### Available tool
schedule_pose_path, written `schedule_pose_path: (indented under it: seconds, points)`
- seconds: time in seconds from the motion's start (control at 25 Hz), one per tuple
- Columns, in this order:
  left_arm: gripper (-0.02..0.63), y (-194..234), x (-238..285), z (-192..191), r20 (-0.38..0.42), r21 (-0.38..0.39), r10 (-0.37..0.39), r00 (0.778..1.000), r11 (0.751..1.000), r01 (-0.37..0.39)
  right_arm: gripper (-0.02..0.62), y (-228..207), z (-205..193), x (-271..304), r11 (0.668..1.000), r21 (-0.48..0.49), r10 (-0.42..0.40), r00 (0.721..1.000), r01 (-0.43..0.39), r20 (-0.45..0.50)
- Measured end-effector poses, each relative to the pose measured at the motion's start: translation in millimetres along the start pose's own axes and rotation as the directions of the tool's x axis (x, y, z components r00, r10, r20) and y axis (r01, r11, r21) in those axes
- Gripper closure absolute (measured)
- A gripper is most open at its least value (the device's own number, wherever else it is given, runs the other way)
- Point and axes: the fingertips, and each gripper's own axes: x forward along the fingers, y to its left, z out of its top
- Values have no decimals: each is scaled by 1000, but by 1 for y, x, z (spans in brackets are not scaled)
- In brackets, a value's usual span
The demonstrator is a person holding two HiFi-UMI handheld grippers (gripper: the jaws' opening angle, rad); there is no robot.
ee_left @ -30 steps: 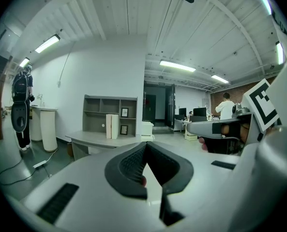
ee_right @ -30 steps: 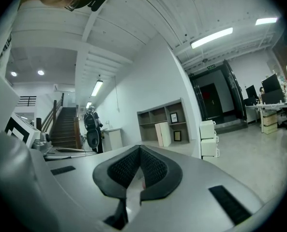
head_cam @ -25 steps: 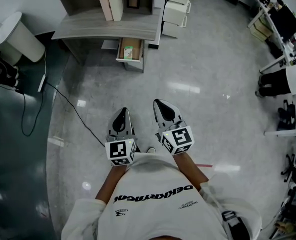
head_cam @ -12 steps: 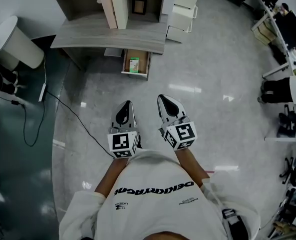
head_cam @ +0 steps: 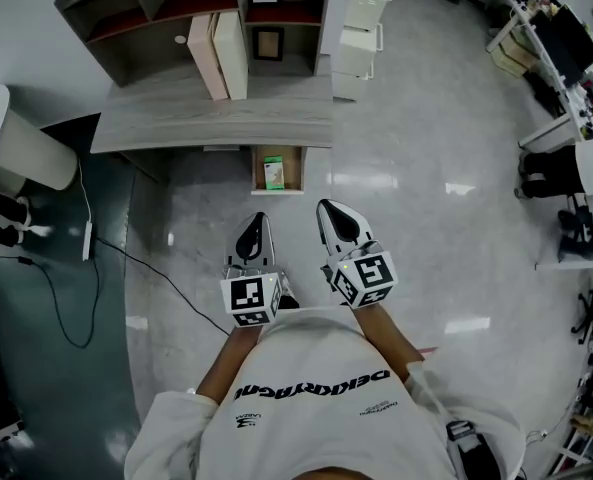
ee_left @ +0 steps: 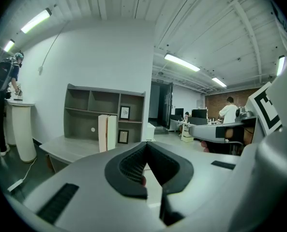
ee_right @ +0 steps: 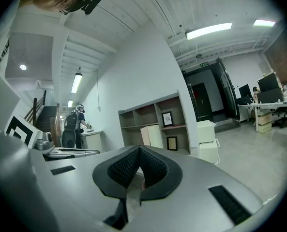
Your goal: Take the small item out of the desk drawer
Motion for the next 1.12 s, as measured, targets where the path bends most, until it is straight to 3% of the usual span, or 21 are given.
schedule_pose_path:
  seconds: [0.52, 1.12]
  points:
    - [591, 35, 62, -9, -51, 1, -58, 997, 998, 58, 565, -18, -3, 64, 998, 13, -53, 998, 53, -26]
    - [591, 41, 114, -56, -142, -53, 22, 990, 998, -30, 565, -62, -57, 95, 999, 45, -16, 991, 22, -136]
